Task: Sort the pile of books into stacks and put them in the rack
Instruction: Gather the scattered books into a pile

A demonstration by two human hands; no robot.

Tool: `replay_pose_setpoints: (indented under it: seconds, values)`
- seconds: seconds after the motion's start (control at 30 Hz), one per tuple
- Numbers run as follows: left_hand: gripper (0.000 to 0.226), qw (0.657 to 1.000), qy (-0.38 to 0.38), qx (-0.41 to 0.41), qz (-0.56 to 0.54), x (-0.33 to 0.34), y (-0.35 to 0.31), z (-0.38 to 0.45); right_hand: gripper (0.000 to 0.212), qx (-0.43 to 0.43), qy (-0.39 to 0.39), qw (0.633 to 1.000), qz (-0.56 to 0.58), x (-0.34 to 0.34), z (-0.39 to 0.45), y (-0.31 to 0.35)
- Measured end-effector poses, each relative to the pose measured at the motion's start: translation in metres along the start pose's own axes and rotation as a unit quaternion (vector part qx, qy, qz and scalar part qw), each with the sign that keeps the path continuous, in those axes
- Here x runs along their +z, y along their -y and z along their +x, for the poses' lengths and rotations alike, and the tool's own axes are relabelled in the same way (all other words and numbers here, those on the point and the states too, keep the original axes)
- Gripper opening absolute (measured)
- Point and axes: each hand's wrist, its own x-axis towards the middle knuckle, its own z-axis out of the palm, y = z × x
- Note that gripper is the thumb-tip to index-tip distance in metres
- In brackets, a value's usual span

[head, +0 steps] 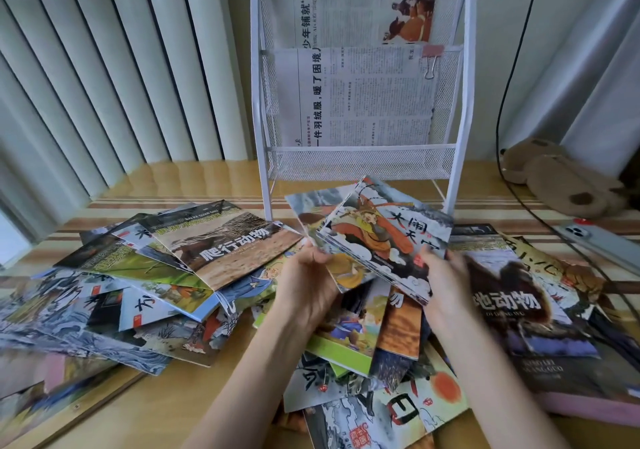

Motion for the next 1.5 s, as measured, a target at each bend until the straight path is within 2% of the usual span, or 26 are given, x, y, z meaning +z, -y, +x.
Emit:
replay_pose_setpoints:
  seconds: [0.07,0.1,0.17,0.3,0.37,0.47,0.5,0.6,0.7,0.77,0.8,0.83,0.9,0.93,1.0,1.03,1.07,1.1,1.13,1.17,1.2,1.23,1.3,1.37,1.43,1.5]
  values:
    - [0.05,0.999,0.038,-0.025,-0.007,0.004,0.005,-0.003,0.04,0.016,0.023,1.0,-0.001,0.002,-0.003,0.0]
    - [0.048,0.998,0.051,-0.033,0.016,0.005,0.006,-0.005,0.04,0.017,0.031,0.999,-0.007,0.001,-0.004,0.001]
    - [0.065,0.994,0.054,-0.049,0.083,0.007,0.003,-0.007,0.033,-0.001,0.045,0.999,-0.021,-0.004,-0.004,0.009]
    - [0.076,0.979,-0.011,-0.031,0.203,0.01,-0.01,-0.01,0.027,-0.099,0.058,0.992,-0.048,-0.018,-0.005,0.036]
    - [0.071,0.947,-0.049,0.036,0.316,0.007,-0.02,-0.011,0.028,-0.175,0.091,0.979,-0.05,-0.022,-0.004,0.048]
    - [0.046,0.859,-0.072,0.14,0.487,0.008,-0.035,-0.016,0.045,-0.266,0.16,0.949,-0.05,-0.017,-0.007,0.055]
    - [0.043,0.841,-0.064,0.153,0.516,0.01,-0.036,-0.017,0.051,-0.29,0.18,0.938,-0.056,-0.013,-0.008,0.056]
    - [0.05,0.847,-0.036,0.15,0.509,0.013,-0.025,-0.019,0.075,-0.347,0.242,0.901,-0.096,-0.002,-0.011,0.051]
    - [0.041,0.862,-0.064,0.169,0.473,0.004,-0.018,-0.021,0.099,-0.308,0.292,0.889,-0.173,-0.004,-0.017,0.04]
    - [0.037,0.855,-0.049,0.184,0.483,-0.003,-0.021,-0.026,0.103,-0.228,0.293,0.909,-0.188,-0.012,-0.021,0.029]
    - [0.037,0.844,-0.034,0.196,0.498,-0.005,-0.021,-0.028,0.096,-0.183,0.278,0.927,-0.172,-0.014,-0.023,0.025]
    - [0.039,0.83,-0.025,0.21,0.515,-0.005,-0.02,-0.029,0.081,-0.146,0.263,0.942,-0.149,-0.014,-0.025,0.022]
    - [0.041,0.815,-0.018,0.221,0.535,-0.003,-0.015,-0.029,0.037,-0.13,0.24,0.952,-0.137,-0.012,-0.029,0.021]
    - [0.043,0.82,-0.001,0.207,0.533,-0.002,-0.015,-0.028,0.026,-0.14,0.23,0.953,-0.14,-0.01,-0.03,0.023]
    - [0.052,0.832,0.032,0.139,0.536,-0.006,-0.019,-0.024,0.023,-0.172,0.2,0.954,-0.141,-0.014,-0.026,0.035]
    - [0.058,0.816,0.032,0.097,0.569,-0.009,-0.022,-0.024,0.027,-0.184,0.175,0.957,-0.139,-0.02,-0.022,0.043]
    - [0.071,0.766,0.025,0.057,0.639,-0.016,-0.026,-0.023,0.031,-0.189,0.147,0.962,-0.133,-0.027,-0.017,0.051]
    - [0.091,0.676,0.031,0.018,0.736,-0.021,-0.029,-0.023,0.032,-0.189,0.121,0.966,-0.126,-0.036,-0.013,0.057]
    - [0.11,0.565,0.044,-0.016,0.824,-0.025,-0.031,-0.025,0.031,-0.181,0.098,0.971,-0.12,-0.046,-0.009,0.062]
    - [0.124,0.473,0.061,-0.031,0.878,-0.027,-0.03,-0.027,0.028,-0.166,0.085,0.975,-0.119,-0.056,-0.007,0.065]
    - [0.13,0.426,0.072,-0.028,0.902,-0.027,-0.028,-0.03,0.025,-0.146,0.079,0.979,-0.122,-0.065,-0.005,0.064]
    - [0.128,0.425,0.065,-0.011,0.903,-0.028,-0.025,-0.03,0.025,-0.123,0.073,0.982,-0.125,-0.074,-0.003,0.062]
    - [0.102,0.452,0.026,0.059,0.89,-0.028,-0.021,-0.03,0.033,-0.082,0.063,0.985,-0.138,-0.084,-0.005,0.057]
    - [0.078,0.41,0.006,0.11,0.906,-0.031,-0.017,-0.029,0.04,-0.062,0.052,0.986,-0.143,-0.087,-0.01,0.052]
    - [0.072,0.361,0.007,0.107,0.926,-0.029,-0.015,-0.028,0.04,-0.052,0.055,0.988,-0.137,-0.088,-0.015,0.05]
    - [0.075,0.342,-0.005,0.13,0.931,-0.023,-0.014,-0.029,0.04,-0.042,0.063,0.988,-0.132,-0.088,-0.017,0.049]
